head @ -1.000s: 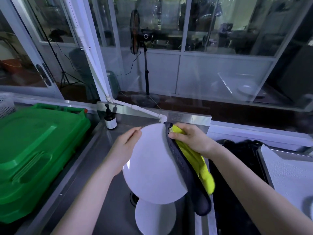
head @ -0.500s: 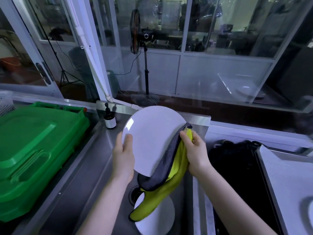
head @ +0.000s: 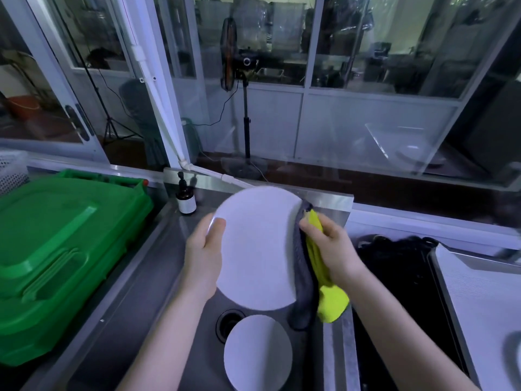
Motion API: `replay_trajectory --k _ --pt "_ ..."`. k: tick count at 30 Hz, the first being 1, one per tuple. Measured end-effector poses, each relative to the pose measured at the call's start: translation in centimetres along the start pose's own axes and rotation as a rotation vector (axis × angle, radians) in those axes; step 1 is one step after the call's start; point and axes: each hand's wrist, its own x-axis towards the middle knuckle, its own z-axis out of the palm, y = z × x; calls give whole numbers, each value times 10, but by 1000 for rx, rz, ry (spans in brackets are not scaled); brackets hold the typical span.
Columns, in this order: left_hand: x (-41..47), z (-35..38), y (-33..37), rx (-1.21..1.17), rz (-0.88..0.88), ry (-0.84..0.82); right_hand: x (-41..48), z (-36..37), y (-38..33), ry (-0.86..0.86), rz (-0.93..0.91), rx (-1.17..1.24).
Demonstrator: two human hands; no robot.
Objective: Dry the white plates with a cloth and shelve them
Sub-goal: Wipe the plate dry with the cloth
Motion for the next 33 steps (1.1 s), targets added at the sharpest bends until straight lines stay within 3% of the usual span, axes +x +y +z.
replay_trajectory --k 2,5,8,12,14,17,20,22,24,26,29,33 --pt "-3 6 -2 -96 -75 80 -17 7 17 106 70 99" --pt "-1 8 -4 -50 -87 41 -20 6 15 124 69 134" --pt "9 0 1 67 -47 -92 -3 -5 -7 10 -6 40" --pt "22 -11 15 306 23 -376 15 -5 -36 -284 -115 -401" --pt "25 -11 20 400 62 -441 16 2 -43 -397 -145 -469" --pt "24 -10 29 294 114 -283 14 2 -41 -335 -206 -416" --pt "10 -5 20 76 49 -3 11 1 -29 -22 -164 -194" --pt "-8 8 9 -41 15 86 3 10 -19 163 -77 59" --pt "-17 20 2 -151 13 169 -7 18 -8 258 -6 158" --pt "-14 21 2 -181 3 202 -14 22 0 269 37 193" --pt "-3 8 0 -76 14 118 -11 14 -4 183 15 140" --pt "12 -12 20 223 213 -159 9 3 -34 -97 -229 -296"
